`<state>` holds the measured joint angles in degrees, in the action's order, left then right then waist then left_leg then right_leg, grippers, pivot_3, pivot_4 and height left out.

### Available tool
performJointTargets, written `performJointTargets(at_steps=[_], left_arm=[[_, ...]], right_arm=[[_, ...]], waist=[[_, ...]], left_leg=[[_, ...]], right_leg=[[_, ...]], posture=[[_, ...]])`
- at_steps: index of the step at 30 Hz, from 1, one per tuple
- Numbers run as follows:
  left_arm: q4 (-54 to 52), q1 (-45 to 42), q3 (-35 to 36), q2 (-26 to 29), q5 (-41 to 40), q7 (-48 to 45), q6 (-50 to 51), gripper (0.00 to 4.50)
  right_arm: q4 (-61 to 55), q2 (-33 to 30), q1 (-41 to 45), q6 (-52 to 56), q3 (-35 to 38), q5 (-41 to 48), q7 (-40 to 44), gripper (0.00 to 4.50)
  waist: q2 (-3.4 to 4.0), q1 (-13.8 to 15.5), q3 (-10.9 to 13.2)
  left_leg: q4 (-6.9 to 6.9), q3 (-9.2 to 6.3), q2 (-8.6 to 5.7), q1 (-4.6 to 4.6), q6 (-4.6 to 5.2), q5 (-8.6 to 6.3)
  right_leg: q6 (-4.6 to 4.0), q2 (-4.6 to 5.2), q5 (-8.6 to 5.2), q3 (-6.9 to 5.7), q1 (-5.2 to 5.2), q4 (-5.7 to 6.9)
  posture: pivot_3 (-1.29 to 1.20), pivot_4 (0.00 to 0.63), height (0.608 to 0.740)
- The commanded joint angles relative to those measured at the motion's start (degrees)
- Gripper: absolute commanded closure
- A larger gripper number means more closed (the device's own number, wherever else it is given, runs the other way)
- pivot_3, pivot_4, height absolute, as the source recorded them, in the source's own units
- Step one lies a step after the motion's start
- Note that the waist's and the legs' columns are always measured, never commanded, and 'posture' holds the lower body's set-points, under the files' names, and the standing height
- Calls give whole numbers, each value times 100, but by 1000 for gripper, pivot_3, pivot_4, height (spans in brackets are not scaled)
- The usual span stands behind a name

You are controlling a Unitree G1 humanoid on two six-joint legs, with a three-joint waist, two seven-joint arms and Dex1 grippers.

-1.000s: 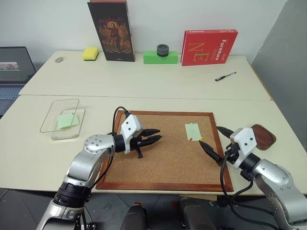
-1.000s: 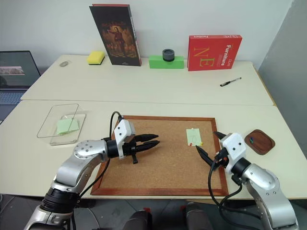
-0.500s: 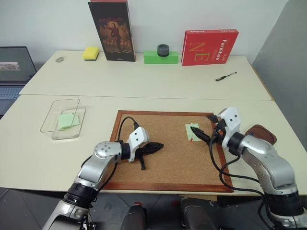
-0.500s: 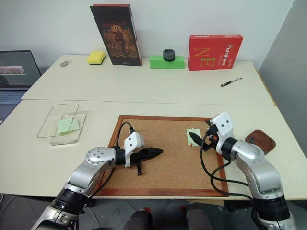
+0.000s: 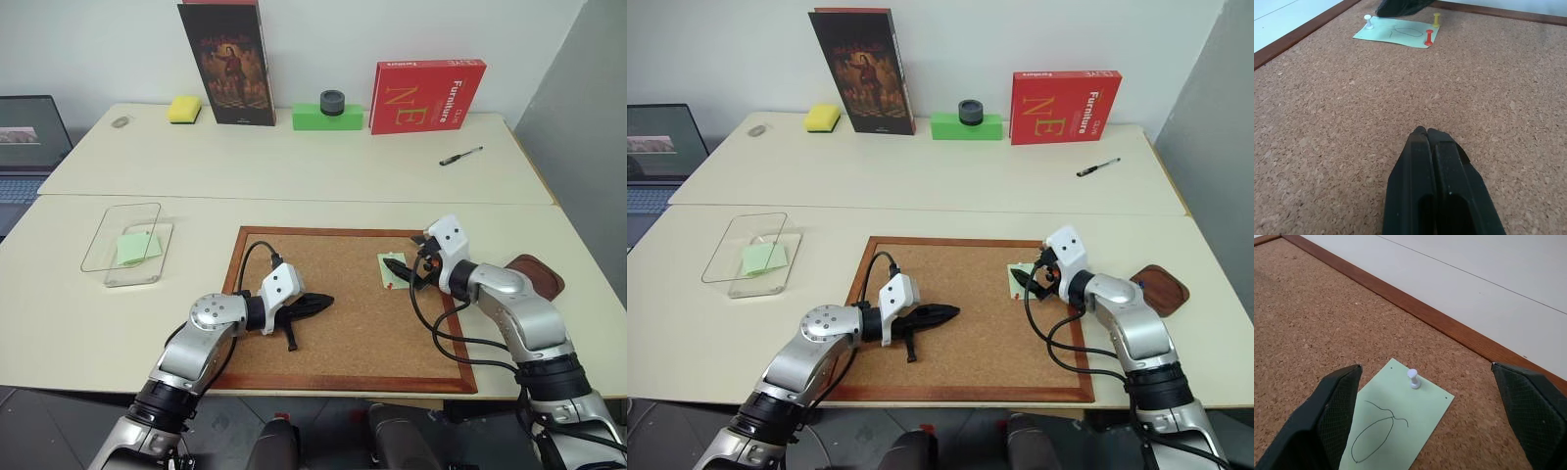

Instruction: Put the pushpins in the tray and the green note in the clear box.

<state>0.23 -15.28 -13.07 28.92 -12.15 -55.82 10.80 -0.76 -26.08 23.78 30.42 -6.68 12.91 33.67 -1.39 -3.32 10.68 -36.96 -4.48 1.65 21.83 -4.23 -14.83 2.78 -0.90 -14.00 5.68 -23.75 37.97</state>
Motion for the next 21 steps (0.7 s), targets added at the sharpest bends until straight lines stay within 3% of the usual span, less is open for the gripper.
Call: performJointTargets(at_steps=[1, 2, 3, 5, 9, 21], left_arm=[[-59, 152, -101, 26, 52, -53, 118, 4468], [-67, 159, -99, 29, 49, -52, 125, 4468], [-90, 180, -95, 39, 46, -51, 132, 4500], [-116, 205, -86, 49, 42, -43, 144, 4500], [-126, 216, -76, 51, 48, -28, 157, 4500], [-70, 205, -67, 77, 84, -34, 183, 4500]], right_arm=[[271, 72, 262, -294, -31, -154, 61, 0], [358, 92, 301, -341, -38, -191, 57, 0], [470, 116, 352, -393, -48, -231, 46, 378], [649, 154, 432, -488, -58, -326, -1, 658], [790, 203, 482, -596, -49, -405, 48, 1673], [650, 158, 370, -697, -76, -528, 244, 4078]], waist=[[0, 0, 0], [0, 0, 0], [0, 0, 0], [1, -2, 0], [1, -1, -1], [2, -1, -1]], left_leg=[[0, 0, 0, 0, 0, 0], [0, 0, 0, 0, 0, 0], [-1, 0, 0, 0, 0, 0], [-1, 0, 0, -2, 0, 0], [0, 0, 0, -1, 0, 0], [0, 0, 0, -2, 0, 0]], right_leg=[[0, 0, 0, 1, 0, 0], [0, 0, 0, 1, 0, 0], [0, 0, 0, 1, 0, 0], [0, 0, 1, 0, 0, 1], [0, 0, 1, 0, 0, 1], [0, 0, 1, 0, 0, 1]], posture=[[0, 150, 740], [0, 150, 740], [0, 150, 740], [0, 150, 740], [0, 150, 740], [0, 150, 740]])
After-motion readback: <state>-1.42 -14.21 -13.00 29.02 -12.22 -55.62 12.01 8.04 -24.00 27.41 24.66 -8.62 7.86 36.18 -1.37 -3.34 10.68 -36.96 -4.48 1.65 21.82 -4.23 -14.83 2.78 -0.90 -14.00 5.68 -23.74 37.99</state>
